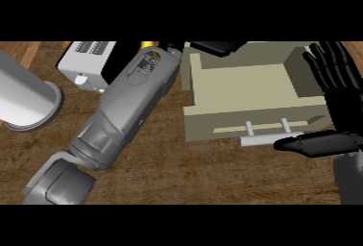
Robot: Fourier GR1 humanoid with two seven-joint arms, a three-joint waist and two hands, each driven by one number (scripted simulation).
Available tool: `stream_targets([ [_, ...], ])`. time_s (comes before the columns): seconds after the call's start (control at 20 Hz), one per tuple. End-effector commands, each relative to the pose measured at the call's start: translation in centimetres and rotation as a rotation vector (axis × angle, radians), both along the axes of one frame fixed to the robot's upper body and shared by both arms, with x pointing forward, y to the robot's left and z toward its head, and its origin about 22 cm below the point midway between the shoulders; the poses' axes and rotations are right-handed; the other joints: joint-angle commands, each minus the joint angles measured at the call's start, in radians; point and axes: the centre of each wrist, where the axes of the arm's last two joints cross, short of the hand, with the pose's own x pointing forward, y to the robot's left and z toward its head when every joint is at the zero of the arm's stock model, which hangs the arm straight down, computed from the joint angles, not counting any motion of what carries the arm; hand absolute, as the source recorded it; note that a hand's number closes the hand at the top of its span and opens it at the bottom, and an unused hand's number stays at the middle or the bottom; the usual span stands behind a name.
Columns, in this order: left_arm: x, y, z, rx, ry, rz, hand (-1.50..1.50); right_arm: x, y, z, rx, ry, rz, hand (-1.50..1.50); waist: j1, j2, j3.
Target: Pick up the cup, place it into the drawer and close the drawer
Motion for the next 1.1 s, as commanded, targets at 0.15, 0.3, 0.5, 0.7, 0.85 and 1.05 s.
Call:
stream_targets([
  [0.15,0.3,-0.5,-1.0,0.170,0.135,-0.042,1.50,0.3,1.3,1.3,0.009,-0.036,0.046,-1.50,-0.050,0.010,0.000],
  [0.3,0.0,0.3,-3.5,0.198,0.164,-0.048,1.50,1.2,0.7,1.2,0.011,-0.044,0.068,-1.50,-0.088,0.023,0.001],
  [0.5,-0.2,0.4,-4.4,0.236,0.169,-0.064,-1.50,1.5,1.9,1.5,-0.022,-0.038,0.115,-1.50,-0.114,0.030,0.001],
  [0.7,-0.5,1.1,-5.9,0.107,0.159,-0.059,-1.50,1.4,3.0,2.3,0.000,-0.050,0.188,-1.50,-0.120,0.031,-0.001],
  [0.85,-0.6,0.9,-5.3,0.007,0.146,-0.079,-1.50,1.7,3.8,1.3,0.035,-0.015,0.337,-1.50,-0.124,0.034,0.000],
  [1.05,-0.6,0.6,-4.3,-0.130,0.068,-0.128,-1.50,1.3,6.1,2.1,-0.045,-0.016,0.574,1.50,-0.127,0.030,-0.003],
])
